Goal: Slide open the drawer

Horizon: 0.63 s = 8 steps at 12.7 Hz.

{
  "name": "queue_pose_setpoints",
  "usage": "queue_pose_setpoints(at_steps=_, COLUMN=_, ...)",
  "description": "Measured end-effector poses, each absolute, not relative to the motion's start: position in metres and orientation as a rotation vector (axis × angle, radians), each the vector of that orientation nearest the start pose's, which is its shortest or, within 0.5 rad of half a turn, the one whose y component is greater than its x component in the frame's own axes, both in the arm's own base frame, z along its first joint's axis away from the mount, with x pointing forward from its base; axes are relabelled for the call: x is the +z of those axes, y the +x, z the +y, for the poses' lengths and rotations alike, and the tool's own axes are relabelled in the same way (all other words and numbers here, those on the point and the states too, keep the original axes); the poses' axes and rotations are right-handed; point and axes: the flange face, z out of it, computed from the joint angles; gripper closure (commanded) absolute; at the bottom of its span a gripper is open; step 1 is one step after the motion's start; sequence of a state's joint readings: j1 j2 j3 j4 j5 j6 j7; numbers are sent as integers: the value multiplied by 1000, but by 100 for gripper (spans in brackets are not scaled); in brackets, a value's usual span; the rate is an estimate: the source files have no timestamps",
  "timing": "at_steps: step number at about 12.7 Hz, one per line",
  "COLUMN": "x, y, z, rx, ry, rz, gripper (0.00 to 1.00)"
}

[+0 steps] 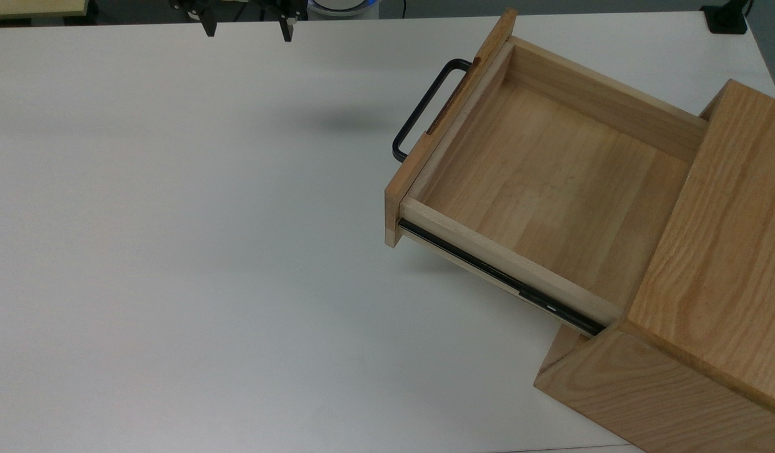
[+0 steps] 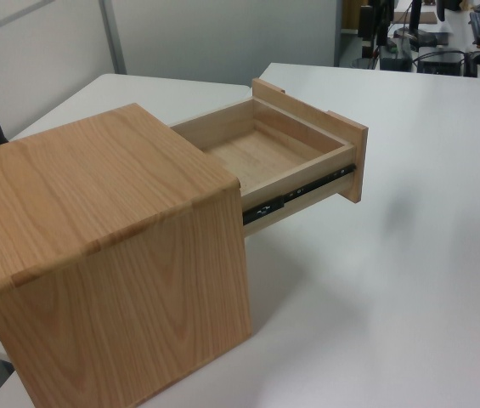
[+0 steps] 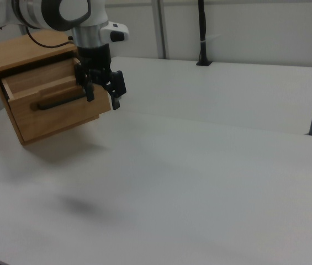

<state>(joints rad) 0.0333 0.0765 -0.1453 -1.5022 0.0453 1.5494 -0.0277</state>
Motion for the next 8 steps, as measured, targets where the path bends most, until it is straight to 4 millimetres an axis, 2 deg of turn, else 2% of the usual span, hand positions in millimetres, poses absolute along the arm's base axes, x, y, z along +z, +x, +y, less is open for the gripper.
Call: queue_pose_setpoints(at_steps=8, x=613, y=569, z=-82, rx=45, ry=-3105, rz=195, gripper=0)
